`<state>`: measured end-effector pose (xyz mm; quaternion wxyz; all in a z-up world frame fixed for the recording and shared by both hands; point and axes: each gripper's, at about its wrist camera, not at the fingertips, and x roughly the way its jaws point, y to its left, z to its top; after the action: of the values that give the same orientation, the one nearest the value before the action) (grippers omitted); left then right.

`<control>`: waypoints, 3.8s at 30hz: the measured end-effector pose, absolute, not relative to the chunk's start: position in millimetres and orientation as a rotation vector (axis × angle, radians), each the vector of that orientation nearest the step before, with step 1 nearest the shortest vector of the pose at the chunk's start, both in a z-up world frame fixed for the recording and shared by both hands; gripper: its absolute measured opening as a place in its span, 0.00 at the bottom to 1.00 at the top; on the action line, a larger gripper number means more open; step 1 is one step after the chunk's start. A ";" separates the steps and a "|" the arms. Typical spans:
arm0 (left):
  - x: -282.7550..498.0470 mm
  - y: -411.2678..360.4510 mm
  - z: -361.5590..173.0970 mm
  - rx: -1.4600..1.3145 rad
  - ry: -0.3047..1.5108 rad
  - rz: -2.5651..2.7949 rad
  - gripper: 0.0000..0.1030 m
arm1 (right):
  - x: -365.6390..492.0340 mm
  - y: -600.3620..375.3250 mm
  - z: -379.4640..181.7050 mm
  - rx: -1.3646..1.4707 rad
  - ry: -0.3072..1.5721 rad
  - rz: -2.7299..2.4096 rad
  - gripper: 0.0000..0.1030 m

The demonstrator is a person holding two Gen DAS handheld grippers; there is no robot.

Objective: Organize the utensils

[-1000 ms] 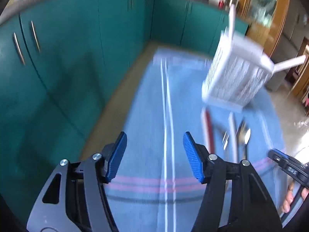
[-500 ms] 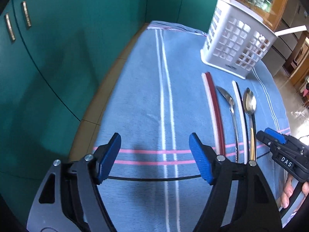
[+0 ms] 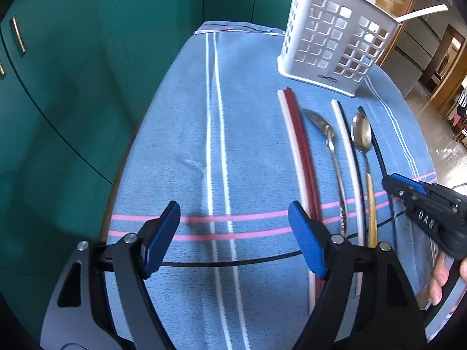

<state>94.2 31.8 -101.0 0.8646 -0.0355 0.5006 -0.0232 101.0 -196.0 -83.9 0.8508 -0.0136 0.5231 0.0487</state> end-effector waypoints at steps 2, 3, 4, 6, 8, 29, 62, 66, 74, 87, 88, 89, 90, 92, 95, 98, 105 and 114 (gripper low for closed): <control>94.2 30.2 -100.8 -0.074 1.048 -0.053 0.74 | 100.3 -208.3 -84.1 0.006 1.104 0.082 0.08; 94.1 29.6 -101.6 -0.075 1.049 -0.055 0.74 | 100.7 -212.9 -84.3 0.017 1.105 0.076 0.07; 94.4 28.6 -103.1 -0.077 1.053 -0.059 0.74 | 99.5 -217.7 -84.3 0.030 1.106 0.067 0.07; 93.3 28.5 -104.7 -0.081 1.060 -0.066 0.74 | 95.4 -227.9 -84.3 0.063 1.111 0.049 0.06; 91.0 28.5 -104.0 -0.086 1.058 -0.076 0.74 | 90.5 -234.7 -84.9 0.084 1.114 0.042 0.06; 102.4 -1.8 -120.3 0.023 1.070 -0.076 0.77 | 79.1 -247.7 -81.2 0.138 1.102 0.054 0.12; 100.6 -15.8 -116.3 0.098 1.054 -0.071 0.58 | 78.3 -250.1 -81.8 0.140 1.097 0.048 0.16; 96.0 -15.8 -114.7 0.062 1.061 -0.129 0.16 | 78.2 -248.8 -82.2 0.136 1.093 0.046 0.17; 97.4 2.1 -114.7 -0.082 1.097 -0.176 0.10 | 76.5 -250.1 -82.7 0.138 1.094 0.044 0.18; 95.8 16.9 -108.6 -0.110 1.110 -0.163 0.02 | 76.5 -249.0 -82.9 0.133 1.093 0.049 0.21; 96.7 16.2 -110.3 -0.108 1.110 -0.164 0.02 | 76.5 -249.3 -82.9 0.133 1.093 0.049 0.21; 96.4 15.6 -110.3 -0.103 1.106 -0.163 0.04 | 76.5 -249.6 -83.0 0.135 1.093 0.050 0.21; 96.5 14.4 -110.1 -0.098 1.107 -0.165 0.07 | 76.8 -249.8 -83.1 0.137 1.094 0.050 0.21; 95.9 11.2 -110.4 -0.088 1.110 -0.172 0.16 | 77.3 -248.7 -83.1 0.134 1.093 0.047 0.21; 94.7 5.4 -113.9 -0.062 1.117 -0.178 0.17 | 76.6 -247.4 -82.9 0.130 1.092 0.047 0.23; 94.8 4.9 -112.8 -0.070 1.108 -0.177 0.17 | 76.9 -247.2 -83.1 0.130 1.091 0.047 0.23; 99.5 13.6 -111.9 -0.075 1.095 -0.147 0.17 | 77.0 -247.4 -83.7 0.133 1.088 0.054 0.25; 103.3 4.6 -116.6 0.000 1.081 -0.132 0.20 | 77.0 -246.1 -83.3 0.132 1.087 0.059 0.28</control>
<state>103.3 4.6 -116.6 0.8553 0.0000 0.5144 -0.0627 77.0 -246.1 -83.3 0.8536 0.0626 0.5165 0.0278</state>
